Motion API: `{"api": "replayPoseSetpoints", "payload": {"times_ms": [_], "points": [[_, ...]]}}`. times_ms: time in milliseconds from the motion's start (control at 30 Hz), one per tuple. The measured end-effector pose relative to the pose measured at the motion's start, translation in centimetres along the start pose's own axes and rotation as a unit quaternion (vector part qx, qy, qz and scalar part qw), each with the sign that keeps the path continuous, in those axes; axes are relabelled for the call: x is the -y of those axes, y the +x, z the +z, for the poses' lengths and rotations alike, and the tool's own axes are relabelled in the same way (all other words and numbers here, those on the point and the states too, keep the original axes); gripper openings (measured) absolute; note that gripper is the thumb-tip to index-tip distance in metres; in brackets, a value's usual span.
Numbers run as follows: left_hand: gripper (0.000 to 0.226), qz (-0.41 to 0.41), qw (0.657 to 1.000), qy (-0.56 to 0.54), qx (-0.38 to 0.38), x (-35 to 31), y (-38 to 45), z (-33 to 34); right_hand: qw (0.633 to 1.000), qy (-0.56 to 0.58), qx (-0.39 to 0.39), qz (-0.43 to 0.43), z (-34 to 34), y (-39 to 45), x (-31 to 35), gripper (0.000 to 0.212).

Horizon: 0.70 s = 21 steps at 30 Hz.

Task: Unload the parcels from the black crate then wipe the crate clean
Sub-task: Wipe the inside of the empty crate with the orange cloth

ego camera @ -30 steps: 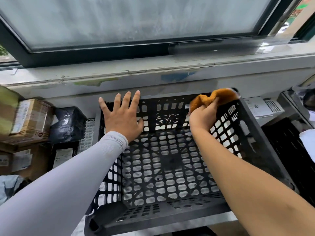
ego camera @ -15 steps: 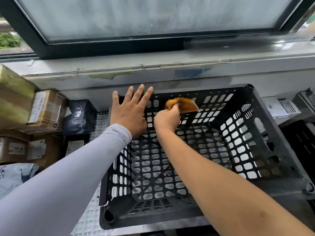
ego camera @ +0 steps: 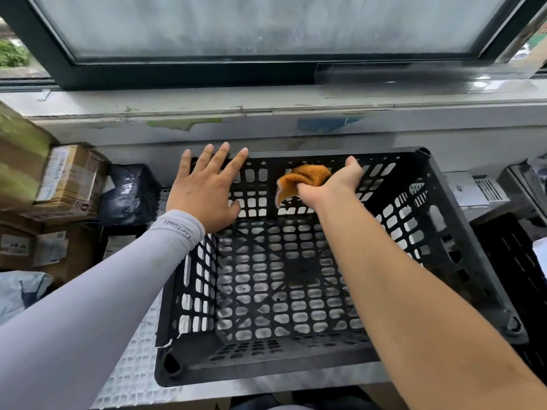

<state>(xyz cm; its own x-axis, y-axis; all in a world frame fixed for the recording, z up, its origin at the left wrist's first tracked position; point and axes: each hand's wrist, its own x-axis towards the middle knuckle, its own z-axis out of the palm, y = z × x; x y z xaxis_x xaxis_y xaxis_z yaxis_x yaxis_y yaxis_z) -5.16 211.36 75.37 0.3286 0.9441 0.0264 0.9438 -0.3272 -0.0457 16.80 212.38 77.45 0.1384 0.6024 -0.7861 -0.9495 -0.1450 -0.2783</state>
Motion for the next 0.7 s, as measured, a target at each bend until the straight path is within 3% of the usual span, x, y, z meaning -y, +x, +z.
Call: {"api": "replayPoseSetpoints", "payload": {"times_ms": [200,300,533,700], "points": [[0.099,0.002,1.000,0.001,0.001,0.1,-0.2,-0.1,0.997,0.056,0.018,0.047,1.1,0.7,-3.0,0.069],[0.099,0.001,1.000,0.000,0.006,0.1,0.0,0.0,0.996,0.070,-0.004,0.050,1.3,0.9,-1.6,0.063],[0.099,0.004,1.000,-0.005,0.002,0.2,0.0,0.4,0.994,0.103,-0.030,0.032,-0.3,2.4,3.3,0.074],[0.095,0.002,1.000,-0.004,-0.004,0.3,-0.1,0.4,0.997,0.067,-0.042,-0.017,-1.8,3.0,5.4,0.079]]}}
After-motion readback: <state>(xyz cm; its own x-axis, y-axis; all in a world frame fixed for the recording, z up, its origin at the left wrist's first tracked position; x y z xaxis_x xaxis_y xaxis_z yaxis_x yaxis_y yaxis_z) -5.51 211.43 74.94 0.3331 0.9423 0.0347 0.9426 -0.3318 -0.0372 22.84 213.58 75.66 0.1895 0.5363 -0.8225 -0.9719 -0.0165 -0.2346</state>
